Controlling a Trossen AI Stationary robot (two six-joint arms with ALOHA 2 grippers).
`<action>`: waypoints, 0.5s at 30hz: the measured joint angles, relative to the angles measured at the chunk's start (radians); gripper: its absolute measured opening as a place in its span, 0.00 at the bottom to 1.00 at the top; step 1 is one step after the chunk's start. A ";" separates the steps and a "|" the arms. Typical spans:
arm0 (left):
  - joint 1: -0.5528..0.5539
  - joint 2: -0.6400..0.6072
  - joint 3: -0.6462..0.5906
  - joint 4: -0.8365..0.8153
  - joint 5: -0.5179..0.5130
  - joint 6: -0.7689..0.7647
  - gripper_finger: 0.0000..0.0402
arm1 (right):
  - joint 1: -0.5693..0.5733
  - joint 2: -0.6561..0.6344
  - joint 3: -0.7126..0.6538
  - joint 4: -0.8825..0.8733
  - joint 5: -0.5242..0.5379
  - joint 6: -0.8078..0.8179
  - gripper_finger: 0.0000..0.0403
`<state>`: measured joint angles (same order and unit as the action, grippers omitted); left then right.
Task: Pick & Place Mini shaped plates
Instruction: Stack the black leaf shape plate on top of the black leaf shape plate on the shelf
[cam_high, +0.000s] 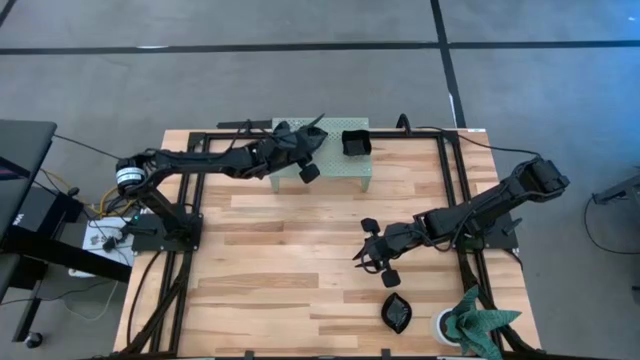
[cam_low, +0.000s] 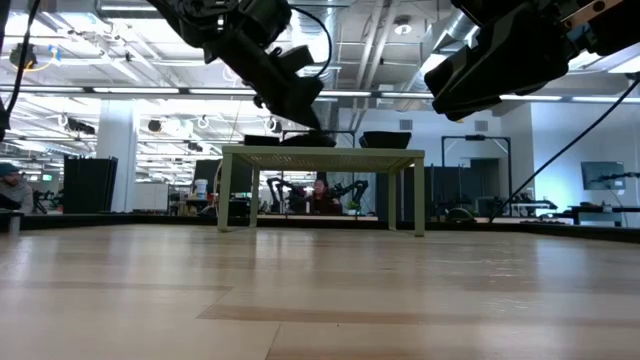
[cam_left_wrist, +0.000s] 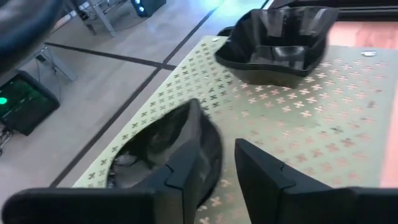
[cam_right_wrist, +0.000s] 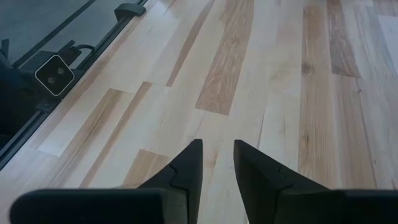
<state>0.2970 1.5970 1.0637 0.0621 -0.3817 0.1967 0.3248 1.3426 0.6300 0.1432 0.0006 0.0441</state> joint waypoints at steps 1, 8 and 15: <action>-0.006 0.000 0.000 0.001 0.000 0.000 0.26 | 0.000 0.000 0.000 0.000 0.000 0.000 0.21; -0.113 0.000 0.000 0.015 0.029 -0.115 0.27 | 0.000 0.000 0.000 0.000 0.000 0.000 0.21; -0.336 0.003 0.000 0.014 0.172 -0.288 0.27 | 0.004 0.000 0.000 0.000 0.000 0.009 0.21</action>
<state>-0.0393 1.6003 1.0637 0.0757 -0.2094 -0.0913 0.3284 1.3426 0.6300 0.1436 0.0010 0.0535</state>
